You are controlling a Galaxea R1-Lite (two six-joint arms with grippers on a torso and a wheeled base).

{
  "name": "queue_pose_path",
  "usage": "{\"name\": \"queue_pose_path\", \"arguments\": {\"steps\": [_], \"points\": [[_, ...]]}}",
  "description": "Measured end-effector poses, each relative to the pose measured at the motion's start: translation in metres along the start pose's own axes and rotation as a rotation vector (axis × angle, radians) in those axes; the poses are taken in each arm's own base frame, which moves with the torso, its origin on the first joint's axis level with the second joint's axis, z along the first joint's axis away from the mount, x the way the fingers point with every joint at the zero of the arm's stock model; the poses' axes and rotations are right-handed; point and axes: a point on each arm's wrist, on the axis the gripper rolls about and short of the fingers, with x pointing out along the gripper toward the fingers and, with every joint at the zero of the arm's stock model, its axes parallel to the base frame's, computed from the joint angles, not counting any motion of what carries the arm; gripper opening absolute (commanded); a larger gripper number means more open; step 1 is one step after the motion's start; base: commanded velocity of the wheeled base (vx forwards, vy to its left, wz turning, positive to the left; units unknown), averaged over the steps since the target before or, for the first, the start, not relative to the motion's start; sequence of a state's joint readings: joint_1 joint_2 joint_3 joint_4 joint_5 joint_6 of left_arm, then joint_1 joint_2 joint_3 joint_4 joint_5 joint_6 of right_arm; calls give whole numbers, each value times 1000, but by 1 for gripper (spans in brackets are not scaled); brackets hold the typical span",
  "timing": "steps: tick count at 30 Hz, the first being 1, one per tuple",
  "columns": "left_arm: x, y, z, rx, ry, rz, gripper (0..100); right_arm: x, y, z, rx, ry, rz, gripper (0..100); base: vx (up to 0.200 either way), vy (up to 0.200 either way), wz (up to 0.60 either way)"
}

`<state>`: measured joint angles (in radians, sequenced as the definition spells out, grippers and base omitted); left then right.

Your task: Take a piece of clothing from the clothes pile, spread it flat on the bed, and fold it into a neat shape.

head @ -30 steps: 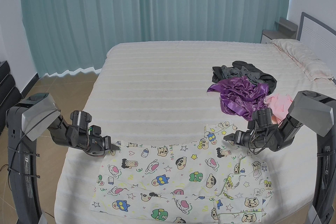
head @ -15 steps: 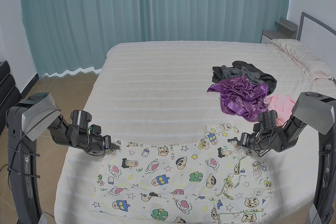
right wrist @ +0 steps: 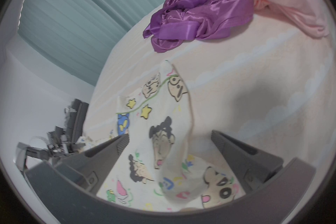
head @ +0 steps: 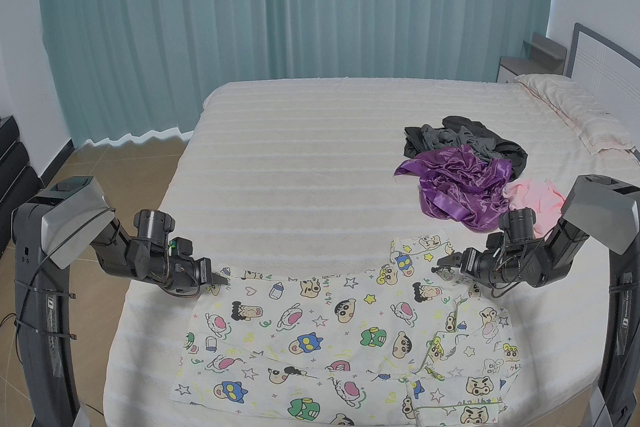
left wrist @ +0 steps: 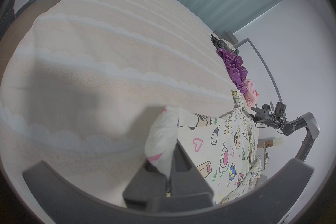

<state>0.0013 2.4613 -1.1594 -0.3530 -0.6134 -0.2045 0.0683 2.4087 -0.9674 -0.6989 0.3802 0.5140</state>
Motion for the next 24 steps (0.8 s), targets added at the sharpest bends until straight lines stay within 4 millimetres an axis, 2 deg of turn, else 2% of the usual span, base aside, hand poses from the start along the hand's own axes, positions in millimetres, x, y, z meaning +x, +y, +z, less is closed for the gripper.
{"name": "queue_pose_path", "arguments": {"steps": [9,16,17,24], "points": [[0,0,-1,-18,3,-1,0,20,-4,6,13,-39,40,100,0,0,0],[0,0,-2,-19,5,0,0,34,2,6,-6,-38,60,100,0,0,0],[0,0,-1,-20,4,0,0,35,2,5,-8,-36,62,0,0,0,0],[0,0,-1,-30,3,0,0,38,3,2,0,-25,74,0,0,0,0]]}}
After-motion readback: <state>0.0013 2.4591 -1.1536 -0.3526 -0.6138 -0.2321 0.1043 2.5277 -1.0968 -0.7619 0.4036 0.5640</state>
